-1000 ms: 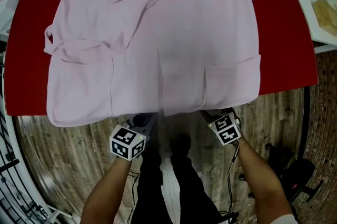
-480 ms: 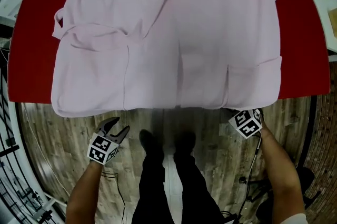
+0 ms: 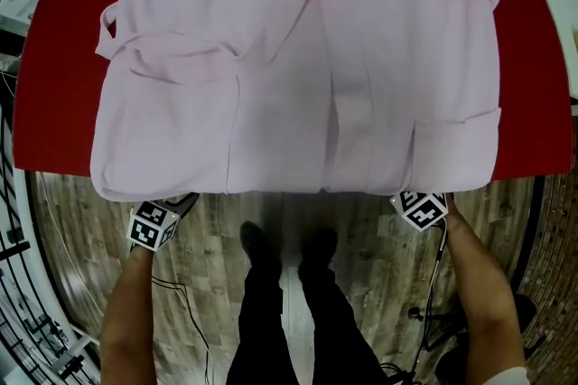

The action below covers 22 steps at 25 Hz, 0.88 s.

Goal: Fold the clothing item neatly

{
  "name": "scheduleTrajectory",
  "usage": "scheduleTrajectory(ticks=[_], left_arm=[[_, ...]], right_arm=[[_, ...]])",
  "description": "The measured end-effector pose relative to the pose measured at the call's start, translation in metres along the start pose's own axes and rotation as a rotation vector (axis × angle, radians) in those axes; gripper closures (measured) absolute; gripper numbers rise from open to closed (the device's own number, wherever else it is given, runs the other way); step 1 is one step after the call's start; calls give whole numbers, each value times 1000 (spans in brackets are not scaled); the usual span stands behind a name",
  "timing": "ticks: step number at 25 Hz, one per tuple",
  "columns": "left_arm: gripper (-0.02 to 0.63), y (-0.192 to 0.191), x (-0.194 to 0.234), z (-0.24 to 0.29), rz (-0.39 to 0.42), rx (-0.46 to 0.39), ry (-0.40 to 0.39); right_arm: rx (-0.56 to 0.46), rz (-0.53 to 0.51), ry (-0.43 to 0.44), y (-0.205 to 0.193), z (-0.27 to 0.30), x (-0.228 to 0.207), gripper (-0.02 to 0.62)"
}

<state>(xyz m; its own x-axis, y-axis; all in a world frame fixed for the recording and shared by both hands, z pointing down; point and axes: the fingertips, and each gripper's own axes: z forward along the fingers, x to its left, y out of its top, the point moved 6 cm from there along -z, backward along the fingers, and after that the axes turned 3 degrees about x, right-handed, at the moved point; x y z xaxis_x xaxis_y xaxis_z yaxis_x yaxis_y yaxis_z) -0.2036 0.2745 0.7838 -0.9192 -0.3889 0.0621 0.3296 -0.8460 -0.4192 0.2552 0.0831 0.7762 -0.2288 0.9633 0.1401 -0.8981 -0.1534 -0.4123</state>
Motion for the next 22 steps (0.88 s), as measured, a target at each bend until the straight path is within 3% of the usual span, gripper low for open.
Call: scheduleTrajectory(ticks=[2,5,6,7,9,11,19,22], left_arm=[[284,14,-9,12,38,-11,-38],[285,32,-24,26,11,-43,-83],[288,36,-29,29,-5,-52,-97],[309,40,-35,32,-22,-63,-105],[493,45,-44,32,-59,-87,-107],[577,44,-53,29,-97,-100,-113],[603,33,-77,13,-225,-151,-210],[601,26,-75,4,-213,-156,-145]], right_arm=[[2,8,-7,5,3,2,345],[20,27,-4,10,6,13,352],[31,30,-10,11,6,17,379],[43,32,-23,11,5,19,461],[56,57,-44,10,3,23,555],[51,102,-36,9,0,30,561],[5,291,39,1,-14,57,569],[-3,325,46,-6,-20,64,569]])
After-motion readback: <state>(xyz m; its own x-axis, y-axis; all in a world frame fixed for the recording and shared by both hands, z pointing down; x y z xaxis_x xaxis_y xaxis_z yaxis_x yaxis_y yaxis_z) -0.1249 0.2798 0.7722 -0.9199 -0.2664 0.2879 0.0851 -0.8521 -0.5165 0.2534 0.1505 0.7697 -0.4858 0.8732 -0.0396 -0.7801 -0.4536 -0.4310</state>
